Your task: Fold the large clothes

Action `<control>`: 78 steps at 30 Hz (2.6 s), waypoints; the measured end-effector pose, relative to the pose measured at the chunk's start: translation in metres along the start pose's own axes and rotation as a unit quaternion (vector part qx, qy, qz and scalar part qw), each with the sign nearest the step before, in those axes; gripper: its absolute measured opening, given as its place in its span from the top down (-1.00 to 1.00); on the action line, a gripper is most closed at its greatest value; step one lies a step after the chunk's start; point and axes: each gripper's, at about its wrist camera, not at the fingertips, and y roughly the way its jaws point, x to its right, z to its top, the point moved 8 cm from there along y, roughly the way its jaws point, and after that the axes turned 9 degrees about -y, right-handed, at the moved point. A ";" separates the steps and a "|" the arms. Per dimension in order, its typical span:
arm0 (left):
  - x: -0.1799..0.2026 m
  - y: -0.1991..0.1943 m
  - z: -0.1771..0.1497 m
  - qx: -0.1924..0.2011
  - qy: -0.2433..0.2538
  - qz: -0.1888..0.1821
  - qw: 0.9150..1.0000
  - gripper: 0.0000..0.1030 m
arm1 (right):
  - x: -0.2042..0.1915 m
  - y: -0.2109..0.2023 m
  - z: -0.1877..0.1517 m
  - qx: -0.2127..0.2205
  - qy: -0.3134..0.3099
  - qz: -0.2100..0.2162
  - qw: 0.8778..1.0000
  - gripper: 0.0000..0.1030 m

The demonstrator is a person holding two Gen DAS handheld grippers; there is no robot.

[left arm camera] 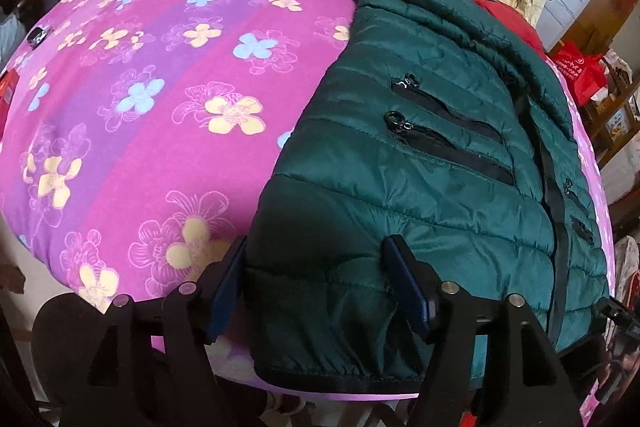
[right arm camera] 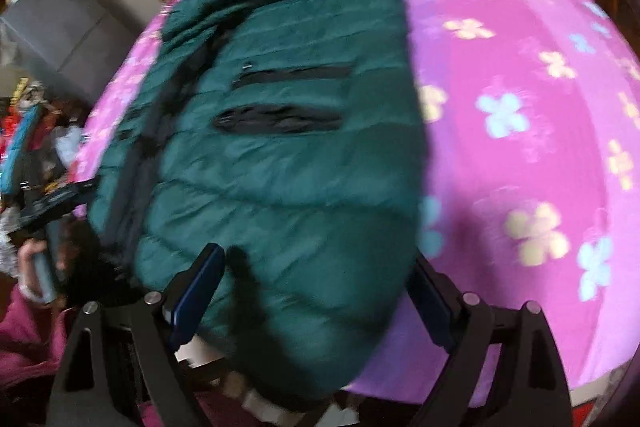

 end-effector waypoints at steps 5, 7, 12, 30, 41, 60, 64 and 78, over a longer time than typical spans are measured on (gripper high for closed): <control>0.005 0.000 0.000 0.001 0.020 0.008 1.000 0.07 | -0.003 0.006 0.002 0.010 -0.015 -0.002 1.000 -0.76; 0.010 -0.004 0.000 0.008 0.034 0.007 0.999 0.58 | -0.007 0.006 0.005 0.018 -0.031 -0.004 0.999 -0.51; 0.025 -0.034 0.025 0.071 0.058 0.005 0.996 1.00 | -0.015 -0.005 0.025 0.041 -0.085 -0.040 0.995 0.45; 0.096 -0.072 0.155 0.228 0.056 0.008 0.972 1.00 | 0.010 -0.065 0.170 0.179 -0.066 -0.111 0.975 0.49; 0.116 -0.051 0.221 0.267 0.027 0.041 0.963 1.00 | 0.038 -0.053 0.243 0.207 -0.049 -0.175 0.961 0.49; 0.134 0.090 0.316 0.220 -0.048 0.049 0.973 0.91 | 0.132 0.084 0.366 0.181 0.048 -0.202 0.961 0.38; 0.124 0.076 0.319 0.205 -0.086 -0.032 0.974 0.49 | 0.137 0.091 0.366 0.182 0.061 -0.195 0.962 0.21; 0.132 0.045 0.299 0.238 -0.063 -0.011 0.969 -0.12 | 0.062 0.039 0.364 0.223 -0.012 -0.120 0.967 -0.96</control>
